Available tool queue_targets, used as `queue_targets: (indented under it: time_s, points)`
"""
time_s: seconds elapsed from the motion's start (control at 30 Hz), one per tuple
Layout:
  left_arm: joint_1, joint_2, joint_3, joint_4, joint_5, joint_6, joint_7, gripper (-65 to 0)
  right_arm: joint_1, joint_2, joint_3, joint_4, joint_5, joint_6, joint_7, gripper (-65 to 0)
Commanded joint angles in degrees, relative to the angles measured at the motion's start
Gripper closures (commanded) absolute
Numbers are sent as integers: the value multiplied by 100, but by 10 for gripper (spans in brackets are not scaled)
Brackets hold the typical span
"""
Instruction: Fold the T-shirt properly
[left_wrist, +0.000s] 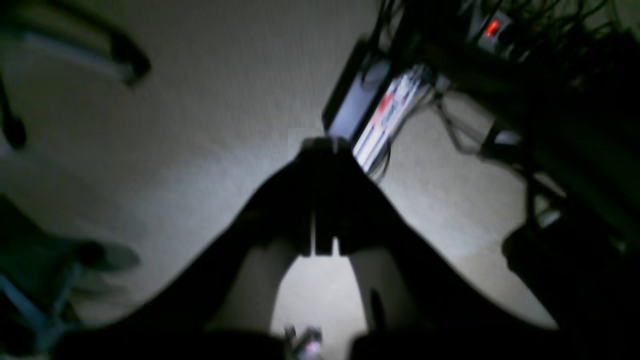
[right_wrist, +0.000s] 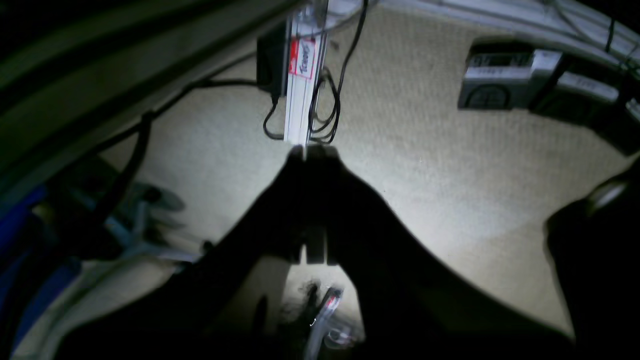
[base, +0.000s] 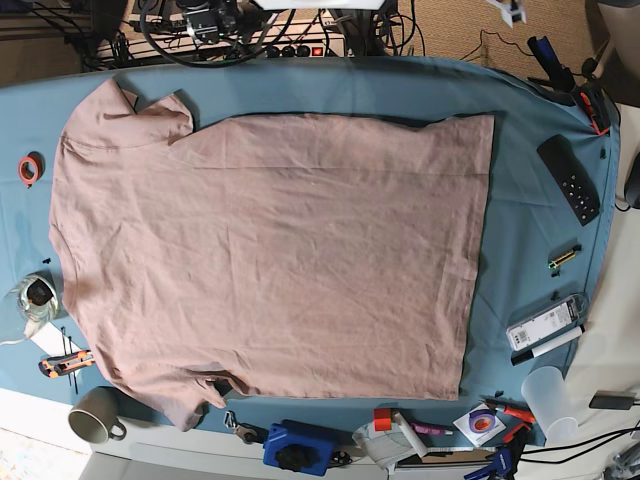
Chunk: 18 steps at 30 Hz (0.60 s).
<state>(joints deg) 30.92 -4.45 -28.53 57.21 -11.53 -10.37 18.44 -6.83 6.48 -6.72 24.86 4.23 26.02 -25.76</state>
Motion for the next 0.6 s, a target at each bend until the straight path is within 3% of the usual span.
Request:
queue_targets:
  time_s: [0.0,0.37,0.57]
  points:
    - [177,-33,-11,188,-9,-15,7,0,-39,101,2,39,122,55,-109,0]
    - [450,-35,-11,629,-11,-13,33,0,-1394,730,2,1770,225,57,-101,0]
    - [522,-33,-17,699,-205,-13,527,0,-2457,1169,9,3331,251,52,-105,0]
